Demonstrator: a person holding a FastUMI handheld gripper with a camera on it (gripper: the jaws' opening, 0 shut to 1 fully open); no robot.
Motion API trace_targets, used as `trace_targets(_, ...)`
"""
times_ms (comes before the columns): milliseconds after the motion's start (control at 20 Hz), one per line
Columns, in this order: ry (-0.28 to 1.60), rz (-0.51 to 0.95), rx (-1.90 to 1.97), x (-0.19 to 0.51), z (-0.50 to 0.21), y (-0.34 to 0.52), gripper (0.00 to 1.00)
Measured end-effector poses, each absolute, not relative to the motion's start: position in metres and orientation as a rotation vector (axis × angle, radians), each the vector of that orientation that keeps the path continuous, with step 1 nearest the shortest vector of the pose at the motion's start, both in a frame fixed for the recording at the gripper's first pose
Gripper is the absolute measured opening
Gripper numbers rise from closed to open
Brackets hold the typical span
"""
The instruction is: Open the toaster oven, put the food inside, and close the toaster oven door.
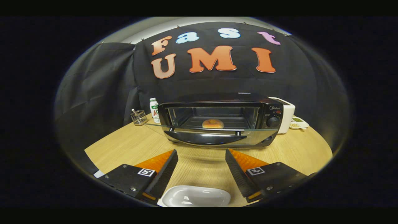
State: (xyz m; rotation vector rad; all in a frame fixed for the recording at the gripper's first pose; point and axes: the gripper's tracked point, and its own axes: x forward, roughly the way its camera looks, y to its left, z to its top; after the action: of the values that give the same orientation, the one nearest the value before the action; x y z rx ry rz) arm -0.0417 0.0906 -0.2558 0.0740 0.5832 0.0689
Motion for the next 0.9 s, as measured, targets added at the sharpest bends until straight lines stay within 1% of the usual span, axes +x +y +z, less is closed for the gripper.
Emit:
trace_targets(350, 0.523, 0.032, 0.045, 0.008, -0.242, 0.081, 0.92)
trace_targets(500, 0.530, 0.014, 0.097, 0.025, -0.247, 0.079, 0.92)
trace_targets(700, 0.495, -0.020, 0.104, 0.049, -0.242, 0.076, 0.92)
trace_targets(900, 0.491, -0.007, 0.102, 0.059, -0.241, 0.082, 0.92)
